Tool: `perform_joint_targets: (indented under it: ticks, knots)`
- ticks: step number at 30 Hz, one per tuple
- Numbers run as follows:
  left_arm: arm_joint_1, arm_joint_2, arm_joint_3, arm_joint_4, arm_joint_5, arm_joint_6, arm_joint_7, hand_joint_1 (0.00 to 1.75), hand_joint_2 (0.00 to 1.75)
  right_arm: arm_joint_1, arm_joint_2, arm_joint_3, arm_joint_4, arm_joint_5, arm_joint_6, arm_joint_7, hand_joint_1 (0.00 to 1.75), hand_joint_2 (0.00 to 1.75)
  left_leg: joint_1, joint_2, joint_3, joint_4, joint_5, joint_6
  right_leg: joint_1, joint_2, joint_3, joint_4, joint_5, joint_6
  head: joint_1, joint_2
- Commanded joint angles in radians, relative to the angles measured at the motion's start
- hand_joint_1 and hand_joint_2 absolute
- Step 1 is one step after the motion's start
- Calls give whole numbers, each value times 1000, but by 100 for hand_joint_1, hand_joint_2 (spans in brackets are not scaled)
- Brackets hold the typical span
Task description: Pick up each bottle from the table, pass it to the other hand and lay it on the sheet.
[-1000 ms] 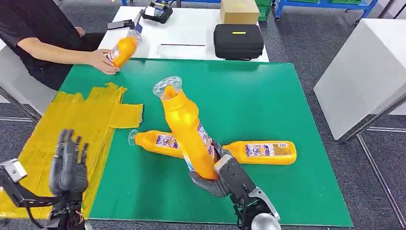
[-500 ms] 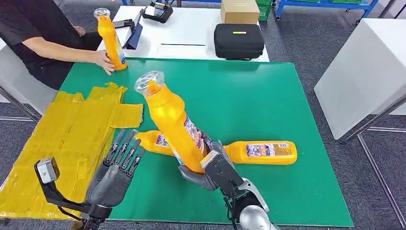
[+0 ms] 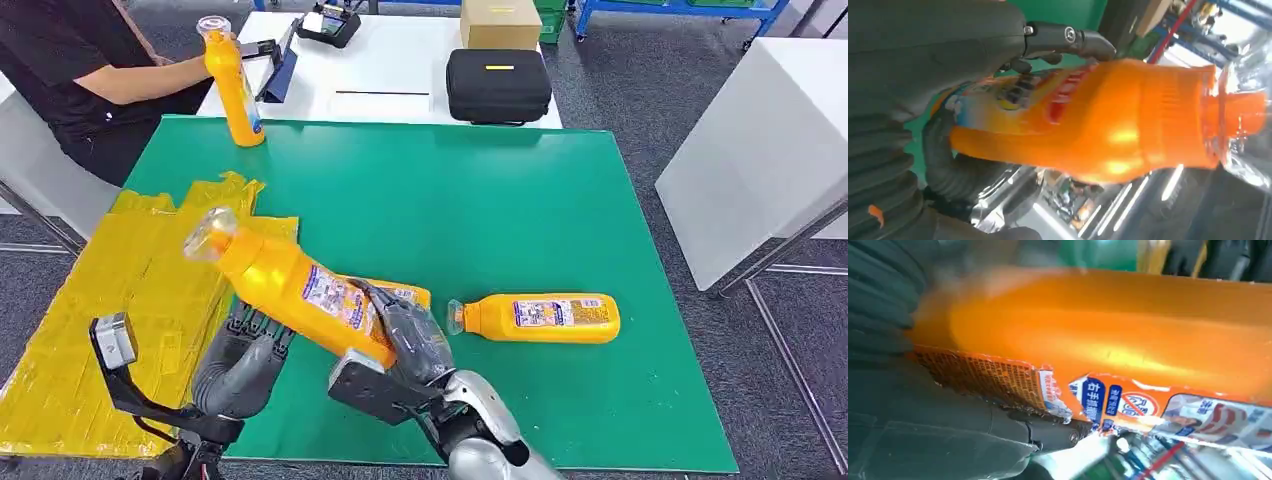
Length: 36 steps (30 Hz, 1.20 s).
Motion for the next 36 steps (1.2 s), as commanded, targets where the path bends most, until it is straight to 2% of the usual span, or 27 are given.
perform_joint_targets:
  ticks: [1,5,6,12,13,17,18,21,27,28,29,30,31,34,35,36]
  knots:
    - [-52,26,-19,87,10,3,0,0,175,-111,-11,289,224,37,-5,-16,175,175,1,-1,6,-2,-1,0,2,-1,5,-1,-1,-7,0,0]
    - [-50,24,-14,89,13,6,-5,0,175,-122,-24,319,213,34,4,-22,175,175,1,-1,3,-1,-1,0,1,-1,3,-1,-1,-4,0,0]
    - [-47,23,-9,88,15,7,-5,0,175,-123,-24,326,213,27,6,-21,175,175,2,-2,6,-1,-2,0,2,-2,6,-1,-2,-7,0,0]
    - [-34,3,26,76,15,46,-15,0,175,-122,-26,337,210,6,6,-18,175,175,1,-3,5,-1,-1,0,2,-3,5,-1,-2,-7,-1,0]
    - [-37,-7,36,74,7,54,-27,175,175,-120,-22,335,215,2,8,-17,175,175,1,-2,3,-1,0,0,1,-2,2,-1,-1,-4,0,0]
    - [-34,-17,53,60,-9,66,-38,175,175,-116,-22,334,216,0,12,-17,175,175,2,-4,5,0,-2,0,2,-4,5,-1,-3,-8,0,0]
    - [-32,-16,56,58,-10,67,-39,175,175,-116,-21,334,216,0,12,-17,175,175,1,-2,1,0,0,0,1,-2,1,-1,-1,-3,0,0]
    - [-22,-14,62,54,-20,72,-46,175,175,-115,-19,333,213,-1,14,-16,175,175,1,-2,2,-1,-1,0,1,-2,-2,-1,-1,-4,0,0]
    - [9,-5,70,40,-64,90,-84,175,175,-94,-24,298,201,-19,5,2,175,175,1,-3,5,-1,-2,0,2,-3,1,-1,-3,-7,0,0]
    - [17,-2,73,31,-99,110,-102,175,175,-82,-30,279,189,-22,-14,8,169,175,1,-3,3,-1,-1,0,2,-3,0,-1,-2,-5,0,0]
    - [29,1,81,12,-190,168,-139,175,175,-60,-50,251,167,-11,-62,19,133,175,1,-3,2,-1,-1,0,1,-3,-1,-1,-2,-4,0,0]
    - [31,2,83,9,-190,169,-139,175,175,-59,-56,248,163,-11,-63,18,133,175,2,-5,4,0,-2,0,2,-5,2,-1,-3,-7,0,0]
    - [35,5,91,2,-225,190,-146,175,175,-47,-62,231,151,-24,-68,19,0,175,1,-4,2,0,-1,0,2,-4,-1,-1,-2,-5,-1,0]
    - [44,11,126,-9,-347,269,-177,175,175,-9,-84,177,109,-54,-95,13,0,175,2,-6,5,0,-3,1,3,-6,3,-1,-5,-9,0,0]
    - [54,13,153,-13,-547,391,-201,175,175,36,-100,111,78,-71,-141,37,0,0,1,-5,6,1,-4,1,2,-5,3,0,-5,-9,0,0]
    - [55,18,177,-9,-696,469,-190,175,175,60,-120,68,58,-78,-149,38,0,0,1,-5,3,0,-2,0,2,-5,2,-1,-3,-6,0,0]
